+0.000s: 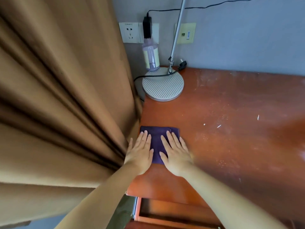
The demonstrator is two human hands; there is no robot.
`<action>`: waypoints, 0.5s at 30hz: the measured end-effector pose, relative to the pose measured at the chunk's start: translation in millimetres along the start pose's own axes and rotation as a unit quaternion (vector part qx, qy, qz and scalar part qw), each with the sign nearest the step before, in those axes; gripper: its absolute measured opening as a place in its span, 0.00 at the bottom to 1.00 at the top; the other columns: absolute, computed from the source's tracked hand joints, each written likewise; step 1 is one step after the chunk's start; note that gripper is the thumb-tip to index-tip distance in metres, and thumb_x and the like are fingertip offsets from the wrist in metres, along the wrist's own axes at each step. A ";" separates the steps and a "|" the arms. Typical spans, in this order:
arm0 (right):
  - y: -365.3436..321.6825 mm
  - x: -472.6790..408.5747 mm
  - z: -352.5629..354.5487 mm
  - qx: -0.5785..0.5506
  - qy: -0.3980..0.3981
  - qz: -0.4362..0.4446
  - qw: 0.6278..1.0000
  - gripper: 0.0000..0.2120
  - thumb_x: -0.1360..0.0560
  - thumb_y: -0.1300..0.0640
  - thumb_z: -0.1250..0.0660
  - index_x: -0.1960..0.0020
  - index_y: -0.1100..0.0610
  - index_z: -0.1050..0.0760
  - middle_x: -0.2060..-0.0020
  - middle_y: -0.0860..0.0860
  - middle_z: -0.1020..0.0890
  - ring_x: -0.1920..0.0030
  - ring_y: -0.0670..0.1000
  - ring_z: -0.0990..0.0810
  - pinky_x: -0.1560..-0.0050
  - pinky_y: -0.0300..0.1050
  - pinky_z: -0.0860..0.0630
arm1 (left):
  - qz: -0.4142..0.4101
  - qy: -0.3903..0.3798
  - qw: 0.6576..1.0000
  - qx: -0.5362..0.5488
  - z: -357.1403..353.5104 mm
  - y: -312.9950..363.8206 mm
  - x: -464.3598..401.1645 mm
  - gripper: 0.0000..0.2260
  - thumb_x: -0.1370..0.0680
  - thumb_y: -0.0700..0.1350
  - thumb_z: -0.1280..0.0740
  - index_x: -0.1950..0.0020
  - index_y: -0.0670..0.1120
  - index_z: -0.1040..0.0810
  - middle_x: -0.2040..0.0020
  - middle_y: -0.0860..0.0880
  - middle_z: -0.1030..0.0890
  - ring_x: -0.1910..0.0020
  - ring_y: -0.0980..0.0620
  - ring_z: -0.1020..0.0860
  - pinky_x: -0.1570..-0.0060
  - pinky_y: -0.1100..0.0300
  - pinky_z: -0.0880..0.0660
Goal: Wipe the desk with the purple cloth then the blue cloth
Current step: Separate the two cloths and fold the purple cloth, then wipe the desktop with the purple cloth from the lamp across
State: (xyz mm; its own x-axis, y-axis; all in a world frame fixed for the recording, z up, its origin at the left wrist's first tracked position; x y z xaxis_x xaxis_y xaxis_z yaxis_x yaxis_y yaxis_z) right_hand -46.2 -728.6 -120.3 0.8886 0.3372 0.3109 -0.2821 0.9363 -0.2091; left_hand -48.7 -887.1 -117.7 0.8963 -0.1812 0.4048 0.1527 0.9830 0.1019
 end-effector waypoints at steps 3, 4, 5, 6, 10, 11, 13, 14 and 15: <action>4.2 -24.1 7.6 0.002 0.009 -0.004 1.000 0.41 0.33 0.38 0.75 0.22 0.51 0.63 0.23 0.52 0.63 0.23 0.51 0.64 0.26 0.50 0.66 | 0.008 0.006 1.000 -0.012 8.5 -3.6 -23.5 0.26 0.16 0.51 0.57 0.22 0.45 0.62 0.22 0.48 0.64 0.24 0.53 0.65 0.25 0.45 0.59; 6.1 -33.3 11.7 0.001 0.013 -0.006 1.000 0.40 0.32 0.38 0.75 0.22 0.51 0.63 0.23 0.52 0.63 0.23 0.51 0.65 0.25 0.50 0.66 | 0.009 0.009 1.000 -0.010 12.1 -5.6 -32.7 0.26 0.16 0.51 0.57 0.22 0.45 0.62 0.22 0.48 0.64 0.24 0.53 0.65 0.25 0.44 0.59; 8.6 -43.2 15.5 0.004 0.017 -0.007 1.000 0.38 0.30 0.38 0.73 0.22 0.51 0.63 0.23 0.52 0.62 0.23 0.51 0.65 0.25 0.50 0.66 | 0.009 0.013 1.000 -0.010 16.5 -7.3 -42.5 0.26 0.16 0.51 0.57 0.22 0.45 0.62 0.22 0.48 0.64 0.24 0.53 0.65 0.25 0.44 0.60; 11.7 -53.2 19.4 0.009 0.019 -0.008 1.000 0.35 0.26 0.39 0.70 0.22 0.51 0.63 0.23 0.52 0.62 0.23 0.51 0.64 0.25 0.51 0.66 | 0.008 0.017 1.000 -0.011 20.7 -8.8 -52.6 0.26 0.17 0.51 0.57 0.22 0.45 0.61 0.22 0.48 0.64 0.24 0.52 0.65 0.25 0.44 0.60; 25.1 -91.6 31.9 0.024 0.026 -0.015 0.999 0.29 0.18 0.43 0.57 0.21 0.51 0.60 0.22 0.52 0.60 0.23 0.51 0.63 0.24 0.52 0.64 | 0.003 0.039 0.999 -0.016 36.6 -12.7 -92.1 0.26 0.17 0.51 0.56 0.21 0.45 0.60 0.21 0.48 0.62 0.23 0.52 0.64 0.25 0.44 0.59; 28.0 -100.0 34.5 0.027 0.029 -0.017 0.999 0.29 0.18 0.43 0.57 0.21 0.51 0.60 0.22 0.52 0.60 0.23 0.51 0.62 0.24 0.53 0.64 | 0.002 0.042 0.999 -0.014 40.0 -13.8 -99.9 0.26 0.17 0.51 0.56 0.21 0.45 0.60 0.21 0.48 0.62 0.23 0.52 0.64 0.25 0.44 0.58; 33.4 -113.2 37.5 0.030 0.030 -0.025 0.999 0.29 0.19 0.42 0.56 0.21 0.50 0.59 0.22 0.52 0.59 0.23 0.51 0.62 0.25 0.54 0.64 | 0.002 0.046 0.999 -0.007 45.4 -15.6 -112.2 0.26 0.17 0.51 0.56 0.21 0.46 0.60 0.21 0.49 0.62 0.23 0.52 0.64 0.25 0.43 0.58; 35.5 -117.3 38.3 0.031 0.030 -0.027 0.999 0.29 0.19 0.42 0.56 0.21 0.50 0.59 0.22 0.51 0.59 0.23 0.51 0.62 0.25 0.54 0.64 | 0.003 0.050 0.999 -0.001 47.3 -16.0 -116.2 0.26 0.17 0.51 0.55 0.21 0.46 0.59 0.21 0.49 0.61 0.23 0.52 0.63 0.25 0.43 0.57; 37.2 -120.5 39.3 0.032 0.032 -0.028 0.999 0.29 0.19 0.42 0.56 0.21 0.50 0.59 0.22 0.51 0.59 0.23 0.51 0.62 0.25 0.54 0.64 | 0.002 0.055 0.998 0.003 48.8 -16.1 -119.5 0.26 0.17 0.51 0.54 0.21 0.46 0.59 0.21 0.49 0.60 0.23 0.52 0.63 0.25 0.42 0.57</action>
State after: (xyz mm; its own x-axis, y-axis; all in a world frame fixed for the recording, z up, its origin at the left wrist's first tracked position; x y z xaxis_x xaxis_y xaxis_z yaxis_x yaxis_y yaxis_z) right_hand -178.0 -730.5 -129.1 0.9248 0.2784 0.2593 -0.2515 0.9587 -0.1326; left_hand -178.5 -882.7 -123.3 0.9373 -0.1724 0.3029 0.1467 0.9835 0.1060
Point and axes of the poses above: each hand's wrist, its own x-axis away from the middle knuckle, its own z-axis out of the back of the hand, y = z × x, the point moved 2 cm from there along -x, towards the middle knuckle
